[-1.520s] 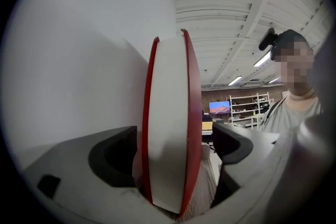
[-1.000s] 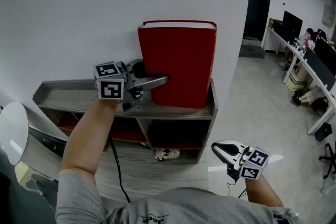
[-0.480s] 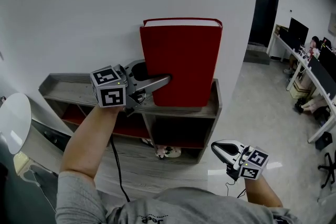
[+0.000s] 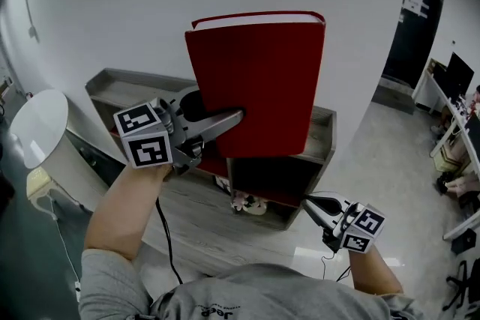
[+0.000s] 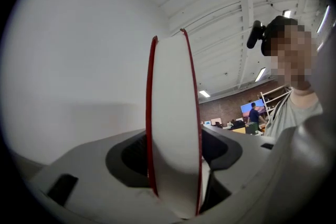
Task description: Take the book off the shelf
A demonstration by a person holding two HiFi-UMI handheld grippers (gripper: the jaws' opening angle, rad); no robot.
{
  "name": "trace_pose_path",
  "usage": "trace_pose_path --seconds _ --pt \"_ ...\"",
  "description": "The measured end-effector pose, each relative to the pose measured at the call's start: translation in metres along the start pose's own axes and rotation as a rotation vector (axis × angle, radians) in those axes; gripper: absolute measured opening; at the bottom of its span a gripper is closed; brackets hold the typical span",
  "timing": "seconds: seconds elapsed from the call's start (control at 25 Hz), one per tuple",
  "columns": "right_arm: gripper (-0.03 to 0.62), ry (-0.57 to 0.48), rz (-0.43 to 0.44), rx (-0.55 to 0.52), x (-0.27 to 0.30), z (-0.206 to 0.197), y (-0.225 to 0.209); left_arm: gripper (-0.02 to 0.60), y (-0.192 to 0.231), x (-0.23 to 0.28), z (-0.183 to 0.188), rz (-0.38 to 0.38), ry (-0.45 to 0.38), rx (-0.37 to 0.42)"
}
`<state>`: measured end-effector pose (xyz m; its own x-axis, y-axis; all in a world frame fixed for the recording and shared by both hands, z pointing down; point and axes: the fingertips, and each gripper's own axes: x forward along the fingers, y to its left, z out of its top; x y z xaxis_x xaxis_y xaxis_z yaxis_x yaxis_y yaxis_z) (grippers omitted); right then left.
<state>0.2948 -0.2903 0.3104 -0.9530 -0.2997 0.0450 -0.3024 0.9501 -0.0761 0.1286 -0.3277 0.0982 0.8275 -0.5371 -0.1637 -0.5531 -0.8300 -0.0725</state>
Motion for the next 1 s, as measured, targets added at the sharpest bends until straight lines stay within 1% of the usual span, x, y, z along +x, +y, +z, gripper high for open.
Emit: trace_pose_path --seconds 0.12,0.32,0.4,0.52,0.56,0.64,0.72,0.8,1.0 --pt "0.011 0.012 0.082 -0.019 0.016 0.0 0.011 0.288 -0.016 -0.037 -0.002 0.095 0.002 0.005" --pt "0.011 0.037 0.244 -0.043 0.075 -0.002 0.047 0.288 -0.035 -0.136 -0.012 0.306 -0.008 0.0" --pt "0.011 0.042 0.296 -0.044 0.096 0.001 0.057 0.288 -0.042 -0.166 -0.017 0.381 -0.017 -0.017" --pt "0.011 0.045 0.364 -0.04 0.123 0.009 0.057 0.288 -0.044 -0.194 -0.032 0.487 -0.025 -0.06" --pt "0.011 0.047 0.388 -0.043 0.133 0.009 0.064 0.288 -0.049 -0.21 -0.04 0.526 -0.024 -0.071" --pt "0.011 0.054 0.437 -0.058 0.15 0.005 0.094 0.287 -0.069 -0.252 -0.055 0.603 -0.022 -0.081" --pt "0.011 0.057 0.478 -0.075 0.169 0.0 0.122 0.287 -0.088 -0.291 -0.066 0.669 -0.035 -0.088" --pt "0.011 0.059 0.508 -0.084 0.192 -0.003 0.142 0.287 -0.096 -0.324 -0.075 0.724 -0.054 -0.094" --pt "0.011 0.069 0.556 -0.1 0.264 -0.01 0.176 0.285 -0.086 -0.401 -0.098 0.843 -0.095 -0.114"
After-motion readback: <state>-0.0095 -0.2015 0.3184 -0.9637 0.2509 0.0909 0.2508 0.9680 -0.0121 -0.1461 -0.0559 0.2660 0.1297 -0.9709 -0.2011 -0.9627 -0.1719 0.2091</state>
